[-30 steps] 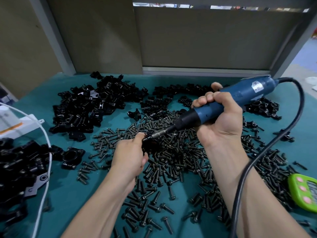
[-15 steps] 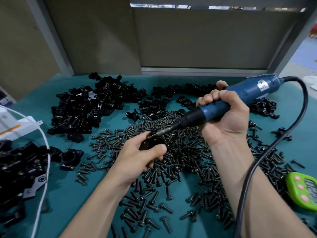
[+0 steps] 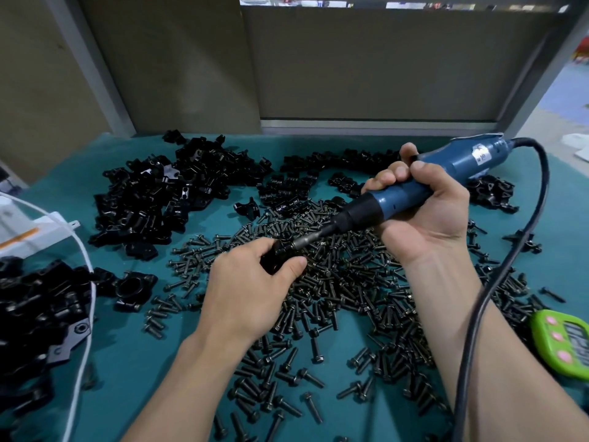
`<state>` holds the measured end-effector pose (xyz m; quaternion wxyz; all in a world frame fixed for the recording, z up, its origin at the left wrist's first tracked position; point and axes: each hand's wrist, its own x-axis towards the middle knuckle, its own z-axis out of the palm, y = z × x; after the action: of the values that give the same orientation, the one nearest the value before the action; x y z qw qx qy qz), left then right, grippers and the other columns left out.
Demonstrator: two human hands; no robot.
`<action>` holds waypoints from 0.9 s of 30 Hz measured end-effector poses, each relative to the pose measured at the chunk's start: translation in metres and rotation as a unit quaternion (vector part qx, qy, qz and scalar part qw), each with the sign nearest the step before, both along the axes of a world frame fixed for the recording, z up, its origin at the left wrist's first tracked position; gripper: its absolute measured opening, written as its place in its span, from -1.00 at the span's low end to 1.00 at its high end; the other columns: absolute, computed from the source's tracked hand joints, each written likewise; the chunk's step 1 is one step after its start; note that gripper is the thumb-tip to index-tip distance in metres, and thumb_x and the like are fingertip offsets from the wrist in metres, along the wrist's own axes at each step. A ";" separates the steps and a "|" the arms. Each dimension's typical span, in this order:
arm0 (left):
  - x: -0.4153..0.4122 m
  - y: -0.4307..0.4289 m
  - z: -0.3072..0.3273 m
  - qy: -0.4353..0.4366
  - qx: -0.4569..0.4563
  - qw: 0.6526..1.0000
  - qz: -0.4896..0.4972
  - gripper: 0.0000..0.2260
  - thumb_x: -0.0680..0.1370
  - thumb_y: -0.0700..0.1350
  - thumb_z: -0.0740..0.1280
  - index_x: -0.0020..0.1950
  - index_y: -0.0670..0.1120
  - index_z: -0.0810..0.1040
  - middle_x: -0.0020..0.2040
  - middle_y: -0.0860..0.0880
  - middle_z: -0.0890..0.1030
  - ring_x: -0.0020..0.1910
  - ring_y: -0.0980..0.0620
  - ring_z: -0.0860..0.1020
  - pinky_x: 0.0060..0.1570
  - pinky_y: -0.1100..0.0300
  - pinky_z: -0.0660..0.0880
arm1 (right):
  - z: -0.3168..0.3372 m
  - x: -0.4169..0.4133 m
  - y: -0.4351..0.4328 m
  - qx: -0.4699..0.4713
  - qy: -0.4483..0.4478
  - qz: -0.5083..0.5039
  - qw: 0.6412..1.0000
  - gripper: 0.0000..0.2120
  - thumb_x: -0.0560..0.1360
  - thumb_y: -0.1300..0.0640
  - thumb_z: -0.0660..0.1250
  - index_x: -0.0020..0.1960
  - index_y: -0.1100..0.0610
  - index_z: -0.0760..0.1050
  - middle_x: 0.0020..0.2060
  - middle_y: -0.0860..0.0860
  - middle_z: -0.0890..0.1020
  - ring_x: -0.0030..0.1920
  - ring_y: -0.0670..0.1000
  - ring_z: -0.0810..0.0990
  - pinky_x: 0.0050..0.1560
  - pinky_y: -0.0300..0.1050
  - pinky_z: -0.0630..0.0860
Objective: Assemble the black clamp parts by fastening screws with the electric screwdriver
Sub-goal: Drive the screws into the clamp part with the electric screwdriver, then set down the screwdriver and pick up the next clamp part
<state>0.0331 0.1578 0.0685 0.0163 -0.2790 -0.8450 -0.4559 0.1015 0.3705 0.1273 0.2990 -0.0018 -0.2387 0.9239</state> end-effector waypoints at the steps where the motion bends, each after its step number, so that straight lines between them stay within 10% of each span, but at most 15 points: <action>1: 0.000 0.000 0.000 -0.001 0.006 1.000 -0.001 -0.79 0.50 0.18 0.51 -0.18 0.10 0.62 -0.29 0.21 0.64 -0.38 0.08 0.59 -0.38 0.15 0.51 | 0.001 0.000 0.001 0.000 -0.004 0.000 1.000 -0.80 0.37 0.30 0.28 -0.03 0.18 0.54 -0.34 0.03 0.47 -0.34 0.02 0.47 -0.16 -0.11 0.50; 6: -0.005 0.000 -0.002 -0.058 0.041 0.997 -0.016 -0.87 0.48 0.12 0.56 -0.10 0.17 0.65 -0.31 0.07 0.68 -0.38 -0.01 0.63 -0.32 -0.01 0.56 | -0.002 -0.002 0.004 -0.015 -0.008 -0.006 1.000 -0.80 0.38 0.26 0.33 0.00 0.19 0.58 -0.35 0.03 0.48 -0.35 0.02 0.48 -0.15 -0.11 0.51; 11: -0.010 -0.007 -0.006 0.084 0.012 0.996 -0.020 -0.77 0.45 0.12 0.58 0.00 0.27 0.59 -0.23 0.24 0.63 -0.11 0.22 0.60 -0.18 0.32 0.50 | -0.007 0.005 0.006 0.029 0.114 0.075 0.990 -0.79 0.39 0.25 0.37 0.02 0.15 0.52 -0.37 0.01 0.53 -0.34 -0.01 0.52 -0.13 -0.14 0.43; 14: -0.019 -0.012 -0.007 0.005 0.044 0.997 0.067 -0.84 0.47 0.10 0.56 -0.21 0.25 0.60 -0.31 0.29 0.64 -0.23 0.35 0.60 -0.32 0.40 0.53 | 0.001 0.008 0.009 0.004 0.090 0.029 0.996 -0.84 0.48 0.24 0.26 0.03 0.16 0.54 -0.37 0.00 0.53 -0.35 -0.02 0.51 -0.13 -0.15 0.47; 17: -0.031 -0.018 -0.004 -0.119 0.207 0.963 0.123 -0.85 0.56 0.08 0.49 -0.17 0.08 0.68 -0.35 0.05 0.68 -0.44 0.10 0.60 -0.40 0.10 0.57 | 0.012 0.014 0.017 -0.060 0.003 -0.007 0.998 -0.86 0.56 0.20 0.32 0.09 0.23 0.56 -0.25 0.01 0.54 -0.30 0.00 0.55 -0.06 -0.12 0.55; 22: -0.027 -0.007 0.006 -0.290 0.420 0.852 0.117 -0.85 0.61 -0.07 0.44 0.00 -0.15 0.62 -0.27 -0.01 0.68 -0.32 0.06 0.65 -0.31 0.28 0.59 | 0.020 0.010 0.013 0.012 -0.209 -0.010 0.978 -0.61 0.43 0.35 0.34 0.23 0.23 0.39 0.00 0.19 0.52 -0.03 0.17 0.65 0.10 0.16 0.67; 27: -0.029 -0.005 0.006 -0.275 0.402 0.867 0.110 -0.81 0.55 -0.16 0.50 0.08 -0.23 0.61 -0.21 -0.02 0.68 -0.32 0.13 0.64 -0.29 0.31 0.57 | 0.004 -0.017 -0.018 0.225 -0.376 0.007 0.899 -0.74 0.56 0.23 0.44 0.16 0.22 0.42 0.00 0.23 0.65 -0.01 0.23 0.74 -0.10 0.13 0.72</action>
<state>0.0043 0.1529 0.0741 -0.0562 -0.0173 -0.5843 -0.8094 0.0842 0.3524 0.1310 0.1735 -0.2799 -0.5347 0.7782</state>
